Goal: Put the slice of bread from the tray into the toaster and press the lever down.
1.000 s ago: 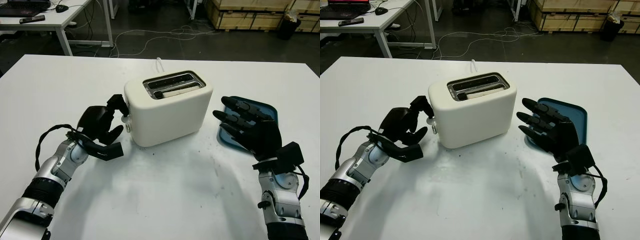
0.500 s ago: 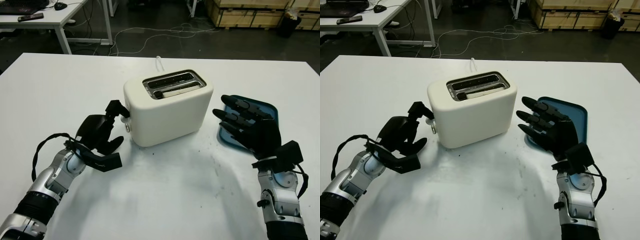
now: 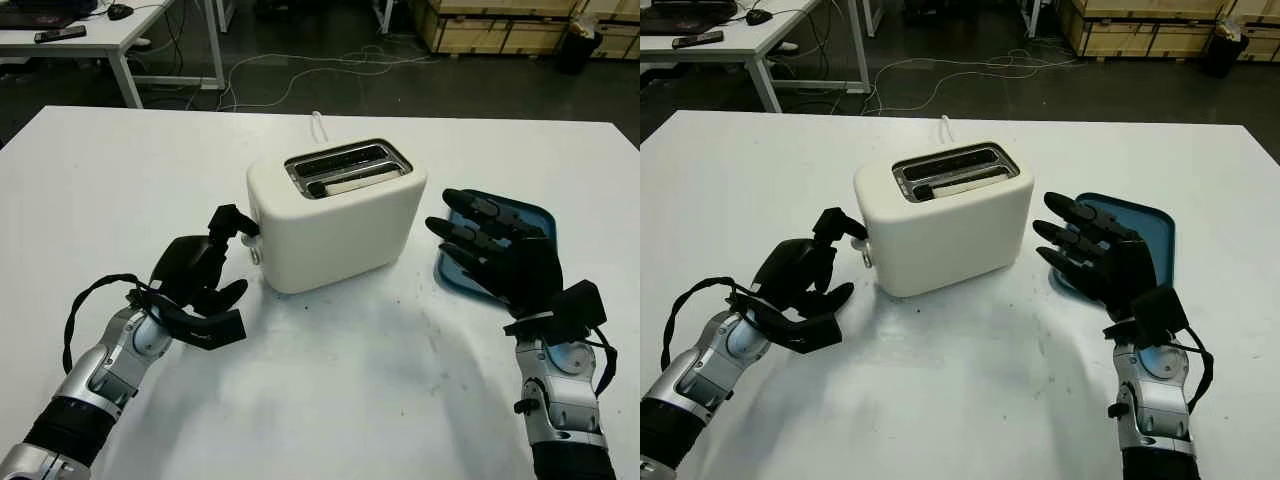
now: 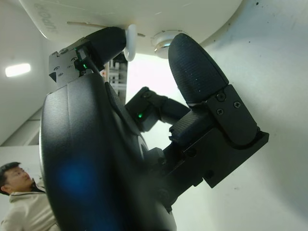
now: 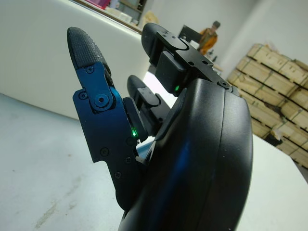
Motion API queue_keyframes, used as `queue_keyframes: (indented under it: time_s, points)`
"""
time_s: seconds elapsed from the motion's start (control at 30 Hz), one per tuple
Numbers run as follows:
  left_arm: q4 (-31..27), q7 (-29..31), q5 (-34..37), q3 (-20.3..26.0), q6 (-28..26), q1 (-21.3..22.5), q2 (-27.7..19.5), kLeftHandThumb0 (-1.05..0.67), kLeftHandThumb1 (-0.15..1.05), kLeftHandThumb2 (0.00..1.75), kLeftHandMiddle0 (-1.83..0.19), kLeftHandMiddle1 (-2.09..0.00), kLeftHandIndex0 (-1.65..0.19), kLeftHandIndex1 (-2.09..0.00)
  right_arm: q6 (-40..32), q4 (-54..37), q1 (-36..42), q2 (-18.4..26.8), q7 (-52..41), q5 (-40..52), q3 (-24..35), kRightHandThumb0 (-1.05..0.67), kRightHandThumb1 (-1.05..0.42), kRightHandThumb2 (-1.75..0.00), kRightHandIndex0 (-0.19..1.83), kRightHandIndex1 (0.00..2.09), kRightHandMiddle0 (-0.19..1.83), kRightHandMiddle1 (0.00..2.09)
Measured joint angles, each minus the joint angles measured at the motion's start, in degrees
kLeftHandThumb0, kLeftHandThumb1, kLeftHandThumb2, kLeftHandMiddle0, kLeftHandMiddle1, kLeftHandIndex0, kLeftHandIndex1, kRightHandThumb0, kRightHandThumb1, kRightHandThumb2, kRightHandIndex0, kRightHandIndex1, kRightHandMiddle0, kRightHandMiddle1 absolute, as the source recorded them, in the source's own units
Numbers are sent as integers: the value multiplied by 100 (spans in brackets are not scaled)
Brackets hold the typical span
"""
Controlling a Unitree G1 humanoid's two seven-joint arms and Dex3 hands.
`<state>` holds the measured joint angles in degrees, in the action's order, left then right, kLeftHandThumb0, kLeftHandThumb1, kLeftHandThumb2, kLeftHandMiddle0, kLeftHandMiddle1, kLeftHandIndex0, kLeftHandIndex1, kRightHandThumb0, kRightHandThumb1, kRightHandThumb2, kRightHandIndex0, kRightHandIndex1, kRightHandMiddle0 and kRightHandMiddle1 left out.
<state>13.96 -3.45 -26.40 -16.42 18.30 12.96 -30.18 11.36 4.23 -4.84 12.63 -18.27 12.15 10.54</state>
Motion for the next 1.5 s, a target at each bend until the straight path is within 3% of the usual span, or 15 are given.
queue_keyframes:
  time_s: [0.23, 0.4, 0.57, 0.8, 1.07, 1.17, 1.27, 1.4, 1.5]
  points:
    - [81, -47, -32, -2, 0, 5, 41, -85, 31, 175, -109, -175, -47, -175, 0, -97, 46, 4, -41, 14, 8, -59, -81, 0, 84, 4, 75, 0]
    - [516, -490, -55, -53, -199, -16, 506, -55, 27, 175, -110, -168, -56, -174, -22, -260, 157, 16, -36, 20, 43, -60, -77, 0, 87, 6, 78, 1]
    - [1180, -804, -53, -78, -245, 170, 797, -42, 20, 175, -101, -162, -58, -166, -166, -427, 251, 36, -7, 36, 59, -60, -77, 0, 88, 6, 78, 1]
    - [1582, -804, -51, -113, -221, 468, 888, -34, 19, 175, -114, -164, -51, -169, -278, -433, 254, 65, 63, 3, 49, -61, -77, 0, 88, 6, 78, 1]
    - [1435, -803, -51, -157, -278, 423, 810, -34, 11, 175, -117, -162, -56, -165, -278, -404, 212, 76, 121, -4, 36, -60, -77, 0, 90, 7, 80, 1]
    - [1017, -785, -55, -190, -499, 293, 667, -31, 7, 175, -107, -160, -57, -158, -278, -401, 207, 77, 121, -4, 34, -62, -77, 0, 89, 7, 80, 1]
    - [613, -745, -195, -263, -652, 176, 416, -39, 6, 175, -94, -159, -63, -151, -278, -398, 204, 80, 122, -3, 34, -61, -78, 0, 89, 7, 80, 1]
    - [279, -515, -256, -390, -699, 98, 23, -51, 4, 175, -105, -153, -70, -148, -278, -398, 172, 82, 122, -4, 32, -61, -78, 0, 89, 6, 80, 0]
    - [204, -438, -256, -445, -695, 24, -117, -46, 5, 175, -113, -150, -71, -147, -278, -399, 148, 84, 123, -6, 30, -62, -78, 0, 89, 7, 81, 1]
